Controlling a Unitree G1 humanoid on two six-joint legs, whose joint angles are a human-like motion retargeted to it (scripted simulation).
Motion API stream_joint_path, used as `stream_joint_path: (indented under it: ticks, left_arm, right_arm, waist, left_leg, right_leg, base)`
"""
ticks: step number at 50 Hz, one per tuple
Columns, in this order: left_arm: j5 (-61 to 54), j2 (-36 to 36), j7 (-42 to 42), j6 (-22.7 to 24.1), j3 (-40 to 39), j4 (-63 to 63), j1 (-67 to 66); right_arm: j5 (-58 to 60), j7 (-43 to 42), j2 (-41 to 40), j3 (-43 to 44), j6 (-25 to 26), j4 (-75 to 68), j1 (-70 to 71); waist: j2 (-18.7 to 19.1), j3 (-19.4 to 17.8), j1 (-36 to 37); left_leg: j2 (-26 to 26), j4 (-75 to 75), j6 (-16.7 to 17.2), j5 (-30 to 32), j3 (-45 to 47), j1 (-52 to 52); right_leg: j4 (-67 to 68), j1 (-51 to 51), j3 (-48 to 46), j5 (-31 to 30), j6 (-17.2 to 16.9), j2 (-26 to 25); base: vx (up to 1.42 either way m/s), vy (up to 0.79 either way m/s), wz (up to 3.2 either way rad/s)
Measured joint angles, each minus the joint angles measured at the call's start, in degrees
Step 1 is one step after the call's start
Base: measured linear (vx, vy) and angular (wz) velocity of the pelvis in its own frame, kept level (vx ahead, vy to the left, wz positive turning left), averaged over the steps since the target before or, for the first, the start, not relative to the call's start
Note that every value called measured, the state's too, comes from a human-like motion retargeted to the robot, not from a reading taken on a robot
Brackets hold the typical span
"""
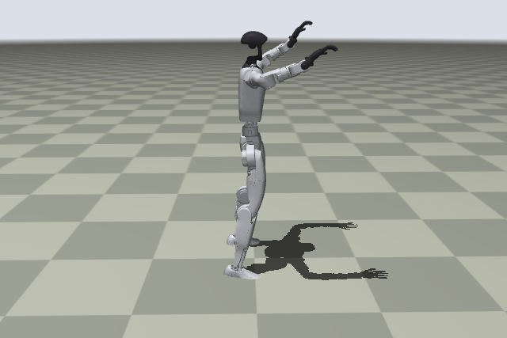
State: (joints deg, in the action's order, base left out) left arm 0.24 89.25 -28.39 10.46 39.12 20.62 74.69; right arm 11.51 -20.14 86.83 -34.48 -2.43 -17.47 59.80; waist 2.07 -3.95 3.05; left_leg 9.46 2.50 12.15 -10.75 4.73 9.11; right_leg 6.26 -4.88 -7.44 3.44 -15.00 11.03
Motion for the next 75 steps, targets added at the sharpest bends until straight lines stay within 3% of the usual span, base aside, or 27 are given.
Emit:
stream_joint_path:
  ticks: [5,7,10,16,20,23,30,35,40,45,50,53,57,63,67,71,75]
  left_arm:
    - [10.0,2.4,-3.8,-2.6,11.3,7.0,17.1]
    - [12.0,0.4,-3.3,-3.5,20.3,11.2,27.0]
    - [13.6,-2.1,-1.5,-4.6,25.3,15.1,31.9]
    - [10.0,-10.0,5.6,-4.6,17.1,13.9,16.0]
    - [4.2,-18.0,12.6,-3.0,15.8,6.4,7.7]
    - [-0.2,-22.0,13.6,-0.9,16.8,-2.3,7.8]
    - [-16.4,-28.0,5.9,4.3,12.8,-19.2,21.4]
    - [-33.6,-33.0,6.3,10.1,10.0,-20.7,31.6]
    - [-47.2,-37.3,10.4,13.8,7.7,-18.7,31.4]
    - [-53.8,-38.7,16.0,11.3,5.9,-14.0,20.7]
    - [-43.2,-35.1,16.7,5.4,6.6,-4.6,6.9]
    - [-33.3,-29.8,16.3,2.3,7.3,1.3,2.4]
    - [-20.5,-19.5,12.5,1.1,6.1,5.2,-1.2]
    - [-4.9,-2.9,3.6,1.5,6.3,8.3,3.0]
    - [4.8,2.9,-1.4,-0.5,9.8,12.0,11.3]
    - [12.9,3.3,-3.2,-2.9,16.3,16.4,20.8]
    - [16.0,0.6,-1.4,-4.4,23.5,19.7,27.6]
  right_arm:
    - [8.2,-3.9,8.9,-5.1,1.9,-3.4,11.6]
    - [10.6,-3.9,8.6,-9.0,2.8,-5.8,17.1]
    - [14.1,-2.4,5.5,-10.9,4.2,-8.7,20.1]
    - [18.3,4.0,-8.1,-2.9,4.6,-7.9,4.4]
    - [16.7,12.0,-18.9,-4.5,2.3,-2.6,-2.8]
    - [12.8,14.6,-25.4,-7.6,0.5,3.4,-1.2]
    - [-2.3,8.4,-34.5,-6.1,0.0,19.3,14.7]
    - [-15.0,6.6,-39.6,-5.6,-1.1,23.3,27.7]
    - [-17.8,5.5,-44.3,-4.8,-1.6,21.5,31.6]
    - [-19.7,7.7,-46.3,-5.8,-0.8,17.0,23.8]
    - [-14.3,12.2,-41.2,-11.4,0.3,8.7,9.3]
    - [-7.9,14.8,-33.9,-13.6,0.8,2.7,2.8]
    - [-2.6,12.5,-21.7,-9.4,0.1,-2.6,-5.2]
    - [2.1,4.3,-2.2,-0.1,-1.1,-5.6,-8.7]
    - [6.9,0.0,6.9,1.0,0.0,-7.7,-4.7]
    - [11.3,-1.5,9.7,-0.4,1.2,-9.3,0.6]
    - [14.8,-0.7,5.2,-3.1,2.5,-11.2,4.7]
  waist:
    - [0.8,1.0,1.0]
    - [0.4,1.4,1.0]
    - [0.3,1.5,0.4]
    - [-0.4,0.7,-1.5]
    - [-1.0,0.3,-1.5]
    - [-1.3,0.9,-1.9]
    - [-1.2,1.9,-2.0]
    - [-1.0,2.3,-1.9]
    - [-0.8,2.7,-1.6]
    - [-0.6,2.6,-1.7]
    - [-0.7,3.1,-2.3]
    - [-0.7,2.0,-2.6]
    - [-0.4,1.4,-2.9]
    - [0.8,1.4,-2.8]
    - [2.1,1.2,-1.9]
    - [2.4,1.1,-1.3]
    - [1.6,0.9,-1.9]
  left_leg:
    - [0.8,0.3,0.6,-0.2,-0.1,-0.5]
    - [0.8,1.1,0.6,-0.6,-0.1,-0.7]
    - [0.6,1.1,0.4,-0.9,-0.4,-0.3]
    - [-1.0,2.8,-1.1,-1.9,-0.9,0.8]
    - [-2.1,1.6,-1.9,-1.6,-1.0,2.2]
    - [-2.3,4.7,-2.2,-2.7,-0.8,0.3]
    - [-2.1,3.8,-1.9,-2.1,0.1,-0.5]
    - [-2.0,4.1,-1.5,-2.0,0.8,-1.1]
    - [-1.9,4.5,-1.6,-2.2,1.0,-1.4]
    - [-2.1,4.8,-2.1,-2.5,0.7,-1.0]
    - [-2.4,4.6,-2.6,-2.3,0.0,-0.7]
    - [-2.5,4.3,-2.5,-2.2,-0.3,-0.6]
    - [-2.7,4.0,-2.2,-1.8,-0.6,-0.9]
    - [-1.2,3.9,-0.7,-1.5,0.0,-2.1]
    - [0.1,0.2,0.6,-0.2,0.5,-0.5]
    - [0.6,-0.1,1.0,-0.3,1.0,0.2]
    - [0.4,0.1,0.7,-0.6,1.2,0.9]
  right_leg:
    - [-0.3,0.2,-0.4,-0.1,0.0,-0.8]
    - [-0.1,-0.1,-0.6,0.1,0.0,-0.7]
    - [0.1,-0.5,-0.6,0.5,0.0,-0.5]
    - [1.3,-2.3,-0.9,1.9,0.0,1.4]
    - [1.9,-2.8,-0.6,2.4,0.0,2.4]
    - [2.0,-2.5,-0.6,2.6,0.2,2.9]
    - [1.4,-0.7,0.6,1.7,0.3,2.5]
    - [1.3,0.1,1.2,1.3,0.3,2.4]
    - [1.2,0.4,1.4,1.3,0.6,2.3]
    - [1.7,-0.2,1.2,1.7,1.0,2.5]
    - [1.7,-0.8,0.4,1.8,1.3,2.8]
    - [1.5,-1.2,-0.1,1.8,1.1,3.0]
    - [1.2,-1.2,-0.6,1.5,0.5,3.2]
    - [-0.1,-0.3,-0.6,0.2,0.0,1.6]
    - [-0.6,0.4,0.1,-0.5,0.0,-0.2]
    - [-0.6,0.2,0.5,-0.5,0.0,-0.7]
    - [-0.3,-0.4,0.8,-0.1,0.0,-0.6]
  base:
    - [0.0,0.0,0.0]
    - [0.0,0.0,0.0]
    - [0.0,0.0,0.0]
    - [0.0,0.01,0.03]
    - [0.0,0.0,0.0]
    - [0.0,0.0,0.0]
    - [0.0,0.0,-0.03]
    - [0.0,0.0,-0.09]
    - [0.0,0.0,0.0]
    - [0.0,0.0,0.0]
    - [0.0,0.0,0.0]
    - [0.0,0.0,0.0]
    - [0.0,0.0,0.0]
    - [0.0,-0.01,-0.03]
    - [0.0,-0.05,-0.2]
    - [0.0,0.0,0.0]
    - [0.0,0.0,0.0]
